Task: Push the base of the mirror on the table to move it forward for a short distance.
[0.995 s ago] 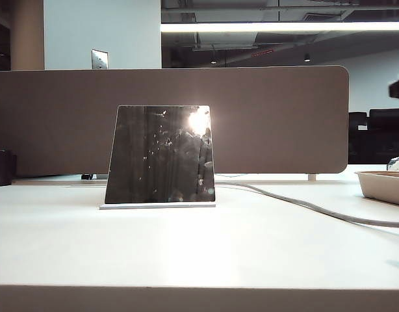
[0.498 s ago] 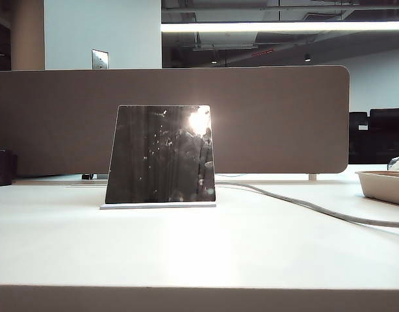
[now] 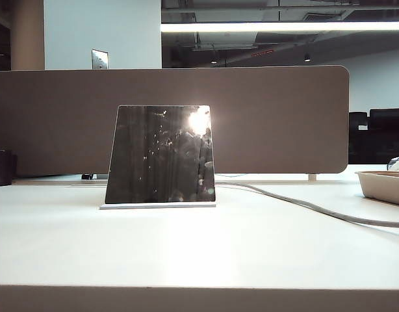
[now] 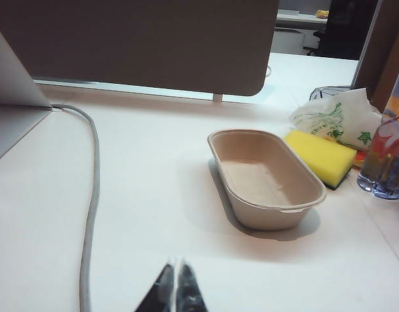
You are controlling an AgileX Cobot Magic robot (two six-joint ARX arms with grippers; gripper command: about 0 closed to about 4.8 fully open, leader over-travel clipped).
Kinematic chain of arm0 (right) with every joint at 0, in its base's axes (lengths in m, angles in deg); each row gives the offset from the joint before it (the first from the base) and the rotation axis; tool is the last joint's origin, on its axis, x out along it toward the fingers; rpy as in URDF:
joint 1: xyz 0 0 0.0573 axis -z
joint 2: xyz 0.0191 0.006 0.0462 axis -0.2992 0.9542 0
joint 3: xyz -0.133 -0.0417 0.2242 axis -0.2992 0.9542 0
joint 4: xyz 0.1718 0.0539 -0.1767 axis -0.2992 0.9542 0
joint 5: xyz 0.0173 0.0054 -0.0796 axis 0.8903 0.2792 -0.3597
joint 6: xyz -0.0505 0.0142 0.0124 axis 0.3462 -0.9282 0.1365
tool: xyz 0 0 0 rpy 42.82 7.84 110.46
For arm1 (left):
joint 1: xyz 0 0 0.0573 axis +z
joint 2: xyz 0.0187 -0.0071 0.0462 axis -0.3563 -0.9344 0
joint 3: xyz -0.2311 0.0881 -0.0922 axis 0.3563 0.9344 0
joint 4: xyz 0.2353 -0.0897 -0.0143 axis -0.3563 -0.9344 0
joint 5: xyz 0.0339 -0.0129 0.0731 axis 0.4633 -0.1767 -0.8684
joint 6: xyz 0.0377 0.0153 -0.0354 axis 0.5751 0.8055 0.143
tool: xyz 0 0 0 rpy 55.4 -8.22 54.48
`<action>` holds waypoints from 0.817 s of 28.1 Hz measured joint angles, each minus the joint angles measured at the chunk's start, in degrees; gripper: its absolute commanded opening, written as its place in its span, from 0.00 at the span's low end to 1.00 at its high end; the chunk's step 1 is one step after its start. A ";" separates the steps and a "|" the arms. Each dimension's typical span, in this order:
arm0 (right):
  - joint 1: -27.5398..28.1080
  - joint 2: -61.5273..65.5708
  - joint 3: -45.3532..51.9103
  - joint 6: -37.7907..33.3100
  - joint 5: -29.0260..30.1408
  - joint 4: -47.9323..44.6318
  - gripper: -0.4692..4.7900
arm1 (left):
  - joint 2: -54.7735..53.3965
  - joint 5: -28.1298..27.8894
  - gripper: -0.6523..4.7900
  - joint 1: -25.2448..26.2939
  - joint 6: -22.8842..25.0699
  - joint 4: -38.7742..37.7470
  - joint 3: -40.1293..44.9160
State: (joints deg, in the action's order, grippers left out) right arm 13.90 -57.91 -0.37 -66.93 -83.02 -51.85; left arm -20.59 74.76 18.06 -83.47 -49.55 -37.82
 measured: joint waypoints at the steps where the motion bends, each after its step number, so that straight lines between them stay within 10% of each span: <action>1: 0.37 0.00 0.00 -0.02 0.04 0.00 0.13 | 0.00 0.00 0.12 0.00 0.00 -0.02 0.00; 23: 1.27 0.00 0.00 0.00 0.02 0.00 0.13 | 0.00 0.00 0.12 0.00 0.02 -0.02 0.00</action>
State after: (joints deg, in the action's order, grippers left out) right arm 15.17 -57.91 -0.37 -66.93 -83.00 -51.85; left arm -20.59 74.76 18.06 -83.44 -49.57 -37.82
